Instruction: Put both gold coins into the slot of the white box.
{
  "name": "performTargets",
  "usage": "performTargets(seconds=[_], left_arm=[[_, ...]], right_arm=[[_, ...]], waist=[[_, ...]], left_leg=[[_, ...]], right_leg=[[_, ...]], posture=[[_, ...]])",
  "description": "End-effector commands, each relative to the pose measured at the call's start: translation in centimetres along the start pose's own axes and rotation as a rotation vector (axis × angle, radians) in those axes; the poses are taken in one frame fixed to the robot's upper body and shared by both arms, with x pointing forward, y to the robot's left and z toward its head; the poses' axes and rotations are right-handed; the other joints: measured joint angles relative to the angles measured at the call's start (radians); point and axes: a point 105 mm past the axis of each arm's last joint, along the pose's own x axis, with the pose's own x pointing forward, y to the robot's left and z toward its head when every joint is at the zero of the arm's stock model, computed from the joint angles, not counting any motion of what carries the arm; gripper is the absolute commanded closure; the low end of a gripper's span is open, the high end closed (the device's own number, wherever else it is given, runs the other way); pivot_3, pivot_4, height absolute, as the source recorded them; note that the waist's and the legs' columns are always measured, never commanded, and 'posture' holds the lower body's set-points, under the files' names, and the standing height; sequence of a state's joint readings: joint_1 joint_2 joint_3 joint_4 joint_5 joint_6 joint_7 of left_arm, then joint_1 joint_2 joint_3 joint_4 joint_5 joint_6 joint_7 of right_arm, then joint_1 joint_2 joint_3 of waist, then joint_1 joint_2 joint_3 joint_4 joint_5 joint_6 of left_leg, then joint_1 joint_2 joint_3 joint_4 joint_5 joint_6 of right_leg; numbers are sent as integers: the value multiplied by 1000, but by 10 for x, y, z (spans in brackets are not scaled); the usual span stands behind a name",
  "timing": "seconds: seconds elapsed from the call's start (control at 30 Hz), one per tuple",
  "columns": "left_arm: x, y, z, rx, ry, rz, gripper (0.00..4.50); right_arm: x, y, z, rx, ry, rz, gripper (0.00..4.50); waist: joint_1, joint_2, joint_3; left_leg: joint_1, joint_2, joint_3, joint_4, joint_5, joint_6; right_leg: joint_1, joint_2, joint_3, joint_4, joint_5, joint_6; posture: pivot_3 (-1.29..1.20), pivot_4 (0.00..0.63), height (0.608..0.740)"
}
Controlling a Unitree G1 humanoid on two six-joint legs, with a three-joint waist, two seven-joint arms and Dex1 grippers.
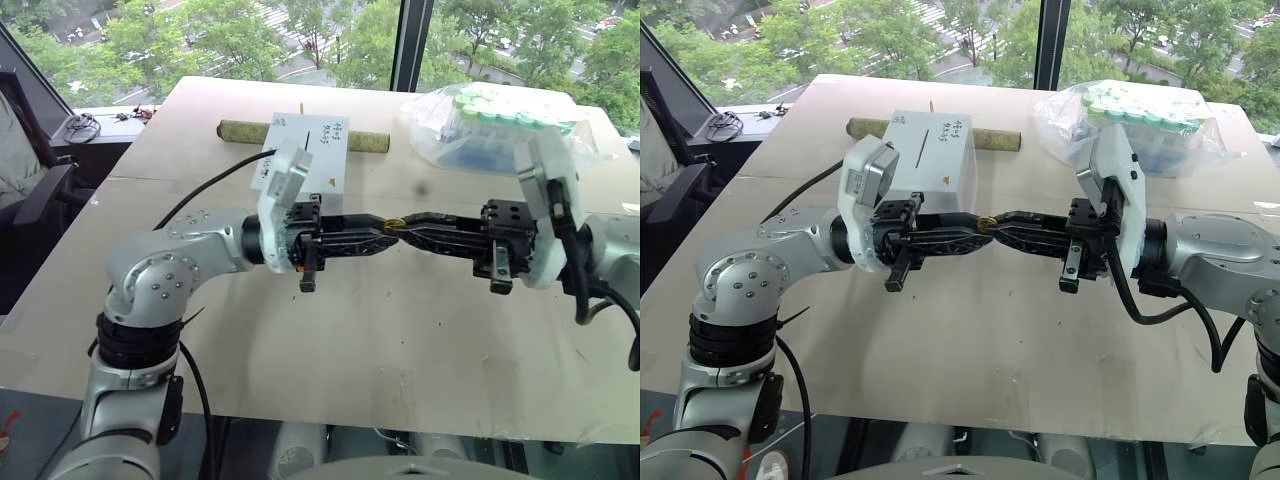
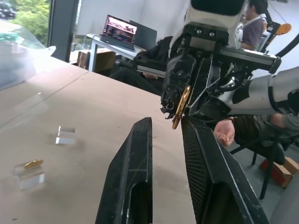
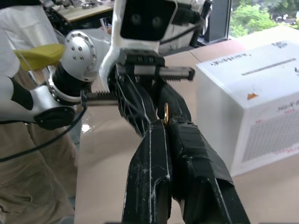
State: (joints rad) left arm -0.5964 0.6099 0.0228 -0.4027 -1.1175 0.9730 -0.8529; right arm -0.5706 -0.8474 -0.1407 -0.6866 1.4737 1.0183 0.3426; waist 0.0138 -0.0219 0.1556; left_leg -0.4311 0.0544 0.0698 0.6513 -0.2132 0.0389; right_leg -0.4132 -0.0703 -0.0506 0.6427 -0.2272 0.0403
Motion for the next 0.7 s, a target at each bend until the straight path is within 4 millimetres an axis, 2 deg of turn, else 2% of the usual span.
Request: performTargets(seconds=[0.03, 0.4, 0.43, 0.47, 0.7], left_arm=[[2, -8, 8, 31, -6, -32, 3541], [1, -9, 10, 30, -6, -52, 3541], [1, -9, 11, 37, -11, -50, 4066], [1, -9, 12, 32, -19, -57, 4398], [-1, -9, 14, 30, -22, -74, 4465]], right_arm=[[-1, 7, 8, -24, -25, 32, 4500], [-4, 9, 4, -9, -8, 45, 4500], [-4, 9, 4, -8, -7, 46, 4500], [-4, 10, 4, -6, -7, 48, 4500], [-4, 12, 1, 8, 2, 60, 4500]], waist=[[0, 0, 0], [0, 0, 0], [0, 0, 0], [0, 0, 0], [0, 0, 0]], left_leg=[[0, 0, 0, 0, 0, 0], [0, 0, 0, 0, 0, 0], [0, 0, 0, 0, 0, 0], [0, 0, 0, 0, 0, 0], [0, 0, 0, 0, 0, 0]], right_leg=[[0, 0, 0, 0, 0, 0], [0, 0, 0, 0, 0, 0], [0, 0, 0, 0, 0, 0], [0, 0, 0, 0, 0, 0], [0, 0, 0, 0, 0, -1]], posture=[[0, 150, 740], [0, 150, 740], [0, 150, 740], [0, 150, 740], [0, 150, 740]])
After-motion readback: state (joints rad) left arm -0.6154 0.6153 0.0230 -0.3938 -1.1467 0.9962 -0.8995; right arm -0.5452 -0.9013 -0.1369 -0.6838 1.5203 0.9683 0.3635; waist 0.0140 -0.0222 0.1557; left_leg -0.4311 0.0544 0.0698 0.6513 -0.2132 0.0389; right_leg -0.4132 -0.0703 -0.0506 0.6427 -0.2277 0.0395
